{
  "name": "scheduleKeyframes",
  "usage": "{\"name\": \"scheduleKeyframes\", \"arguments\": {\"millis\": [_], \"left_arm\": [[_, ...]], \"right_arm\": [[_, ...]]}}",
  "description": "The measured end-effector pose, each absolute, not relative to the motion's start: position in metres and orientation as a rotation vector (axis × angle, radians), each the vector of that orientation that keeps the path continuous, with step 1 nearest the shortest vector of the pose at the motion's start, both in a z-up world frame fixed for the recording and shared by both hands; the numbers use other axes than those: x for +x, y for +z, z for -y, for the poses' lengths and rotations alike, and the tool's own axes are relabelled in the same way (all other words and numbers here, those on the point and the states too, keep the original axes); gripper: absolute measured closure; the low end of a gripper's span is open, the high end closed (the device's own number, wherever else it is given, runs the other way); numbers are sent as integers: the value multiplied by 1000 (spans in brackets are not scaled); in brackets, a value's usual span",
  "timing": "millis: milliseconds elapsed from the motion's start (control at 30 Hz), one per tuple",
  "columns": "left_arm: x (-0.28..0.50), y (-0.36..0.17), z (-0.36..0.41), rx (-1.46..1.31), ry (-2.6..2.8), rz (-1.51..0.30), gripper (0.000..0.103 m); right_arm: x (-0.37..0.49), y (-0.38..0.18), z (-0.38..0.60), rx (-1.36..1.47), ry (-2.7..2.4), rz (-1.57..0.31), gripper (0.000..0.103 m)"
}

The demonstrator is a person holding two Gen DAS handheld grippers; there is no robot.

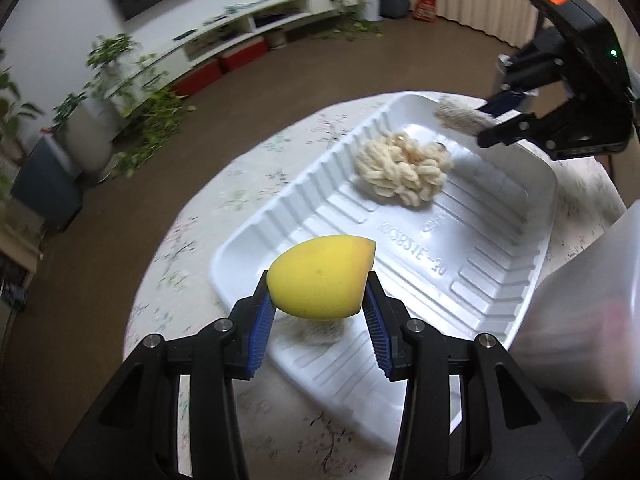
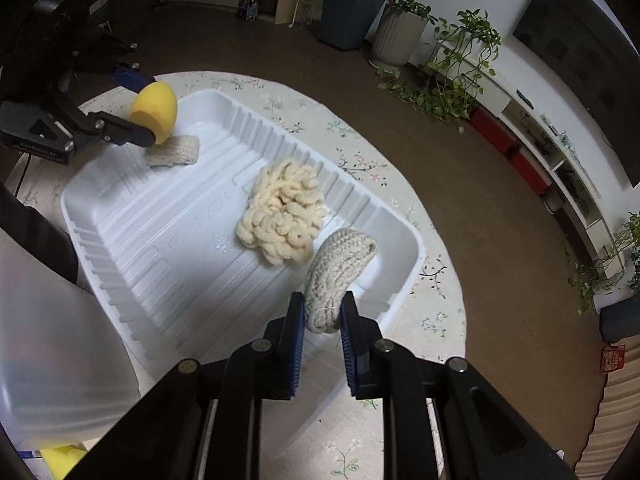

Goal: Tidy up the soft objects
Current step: 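Lift and carry the sponge and knit glove over the white tray with both tools, then open the left tool to drop the sponge while the right tool releases the glove into the tray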

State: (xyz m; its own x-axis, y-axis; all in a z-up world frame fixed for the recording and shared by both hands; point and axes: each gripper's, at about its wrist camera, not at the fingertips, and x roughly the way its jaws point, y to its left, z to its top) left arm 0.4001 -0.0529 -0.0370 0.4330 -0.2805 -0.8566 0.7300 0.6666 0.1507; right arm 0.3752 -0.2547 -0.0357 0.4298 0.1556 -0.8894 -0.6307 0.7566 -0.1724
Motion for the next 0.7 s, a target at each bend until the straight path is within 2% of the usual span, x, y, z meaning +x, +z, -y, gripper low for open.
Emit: {"name": "scheduleKeyframes", "arguments": {"millis": [267, 433, 533, 700], "left_arm": [[404, -61, 65, 570, -723, -965, 58], [406, -60, 66, 556, -705, -960, 52], [406, -60, 67, 562, -699, -964, 52], [404, -67, 68, 586, -690, -974, 49]], "right_arm": [[379, -55, 250, -544, 533, -1054, 84], [381, -64, 250, -530, 531, -1074, 82], [381, -63, 252, -518, 523, -1071, 82], [381, -61, 253, -516, 516, -1063, 61]]}}
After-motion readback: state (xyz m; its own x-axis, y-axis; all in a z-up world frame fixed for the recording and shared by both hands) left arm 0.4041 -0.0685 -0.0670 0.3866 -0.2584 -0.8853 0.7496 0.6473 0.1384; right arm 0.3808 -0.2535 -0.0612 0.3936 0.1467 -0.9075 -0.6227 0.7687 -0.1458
